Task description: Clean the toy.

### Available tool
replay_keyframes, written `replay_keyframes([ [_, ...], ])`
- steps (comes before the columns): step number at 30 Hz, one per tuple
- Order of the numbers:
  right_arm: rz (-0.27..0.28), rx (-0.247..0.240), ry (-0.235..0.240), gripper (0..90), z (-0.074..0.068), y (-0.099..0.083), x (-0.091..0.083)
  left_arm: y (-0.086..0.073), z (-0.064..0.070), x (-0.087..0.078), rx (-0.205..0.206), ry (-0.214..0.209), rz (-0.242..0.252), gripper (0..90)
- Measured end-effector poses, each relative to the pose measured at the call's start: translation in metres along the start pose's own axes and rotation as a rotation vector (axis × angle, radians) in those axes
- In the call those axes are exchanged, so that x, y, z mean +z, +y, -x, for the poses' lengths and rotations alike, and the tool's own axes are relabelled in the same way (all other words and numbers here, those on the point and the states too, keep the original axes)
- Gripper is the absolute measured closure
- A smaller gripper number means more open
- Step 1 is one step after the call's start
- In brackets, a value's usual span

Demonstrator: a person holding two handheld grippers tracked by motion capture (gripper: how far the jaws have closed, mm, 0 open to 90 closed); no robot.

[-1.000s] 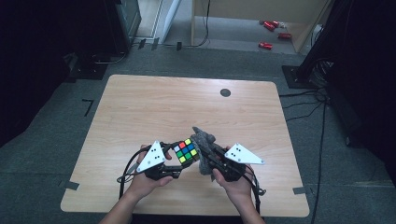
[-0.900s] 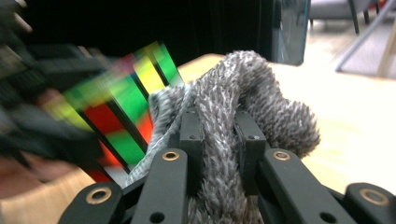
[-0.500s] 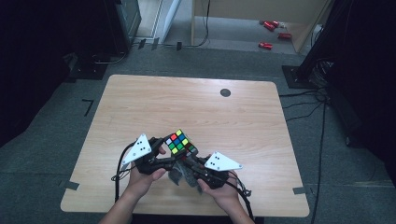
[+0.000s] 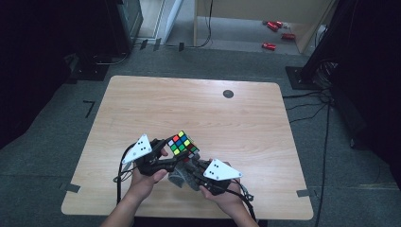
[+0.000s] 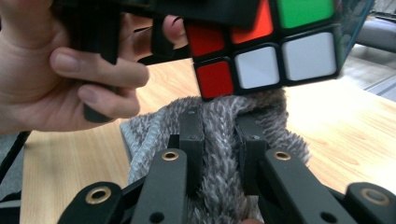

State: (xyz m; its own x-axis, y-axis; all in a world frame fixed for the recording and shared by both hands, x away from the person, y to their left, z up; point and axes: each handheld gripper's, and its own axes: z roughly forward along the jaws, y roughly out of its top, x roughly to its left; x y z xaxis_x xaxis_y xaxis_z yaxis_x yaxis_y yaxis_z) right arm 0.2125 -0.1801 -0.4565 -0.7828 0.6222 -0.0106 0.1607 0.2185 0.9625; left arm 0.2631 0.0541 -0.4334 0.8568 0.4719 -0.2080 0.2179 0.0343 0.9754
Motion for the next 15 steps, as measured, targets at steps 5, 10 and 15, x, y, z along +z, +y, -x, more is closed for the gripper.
replay_keyframes([
  [5,0.051,0.013,-0.077,78.0,0.015,0.002,-0.012,0.000,0.001,0.000,0.010,0.001,-0.008,35.2],
  [10,-0.009,-0.075,-0.014,77.6,-0.007,-0.003,0.002,0.000,0.001,0.001,0.003,0.004,-0.021,35.2],
  [15,0.003,-0.045,-0.041,77.5,0.001,-0.001,-0.003,-0.001,0.000,0.001,-0.009,-0.002,-0.018,35.2],
])
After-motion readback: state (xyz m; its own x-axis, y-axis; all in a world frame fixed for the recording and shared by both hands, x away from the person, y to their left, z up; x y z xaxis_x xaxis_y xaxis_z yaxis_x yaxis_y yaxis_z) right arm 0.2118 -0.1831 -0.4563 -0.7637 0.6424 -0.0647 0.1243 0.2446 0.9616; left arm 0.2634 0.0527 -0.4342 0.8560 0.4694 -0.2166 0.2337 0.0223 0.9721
